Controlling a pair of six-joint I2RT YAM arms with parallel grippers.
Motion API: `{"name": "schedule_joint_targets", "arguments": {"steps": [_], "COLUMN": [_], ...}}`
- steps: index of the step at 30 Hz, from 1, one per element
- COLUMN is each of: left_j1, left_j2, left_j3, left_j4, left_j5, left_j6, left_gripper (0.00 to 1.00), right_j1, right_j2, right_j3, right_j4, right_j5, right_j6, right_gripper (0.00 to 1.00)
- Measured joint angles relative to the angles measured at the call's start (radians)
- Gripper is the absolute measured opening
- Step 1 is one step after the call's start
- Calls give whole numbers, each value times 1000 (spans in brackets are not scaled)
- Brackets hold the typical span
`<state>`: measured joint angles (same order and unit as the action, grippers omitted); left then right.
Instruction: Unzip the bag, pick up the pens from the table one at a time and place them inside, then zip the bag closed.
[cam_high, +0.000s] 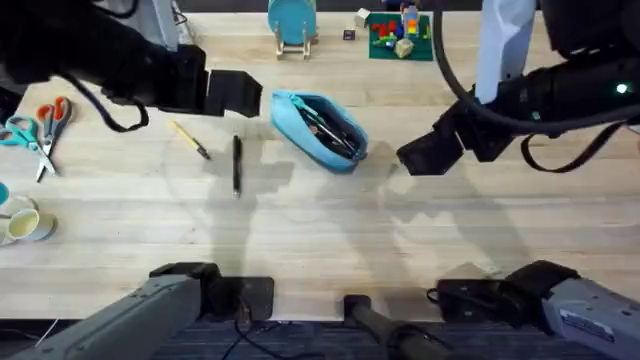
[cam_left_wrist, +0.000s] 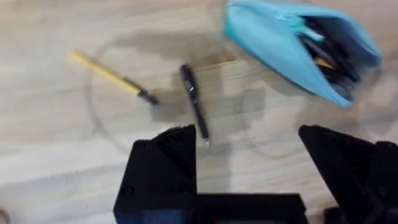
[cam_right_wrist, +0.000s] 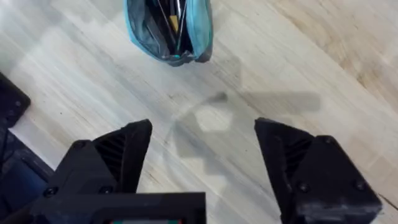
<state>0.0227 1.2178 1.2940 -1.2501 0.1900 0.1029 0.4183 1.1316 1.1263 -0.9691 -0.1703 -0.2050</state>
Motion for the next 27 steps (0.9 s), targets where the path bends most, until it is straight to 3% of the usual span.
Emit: {"name": "schedule_joint_targets", "arguments": {"steps": [5, 10, 19, 27], "left_j1": [0, 0, 0, 0], "left_j2": [32, 34, 49, 128], "left_j3": [-29, -138, -286, -355], "left_j4": [25, 101, 229, 344], "left_j5": [-72, -98, -108, -109], "left_j6": [-113, -180, -209, -213], "left_gripper": [995, 995, 997, 995], "right_j1": [0, 0, 0, 0], "right_j2": [0, 0, 0, 0], "right_j3": [0, 0, 0, 0], "right_j4": [0, 0, 0, 0], "right_j5": [0, 0, 0, 0], "right_j6": [0, 0, 0, 0], "right_gripper": [998, 998, 998, 998]}}
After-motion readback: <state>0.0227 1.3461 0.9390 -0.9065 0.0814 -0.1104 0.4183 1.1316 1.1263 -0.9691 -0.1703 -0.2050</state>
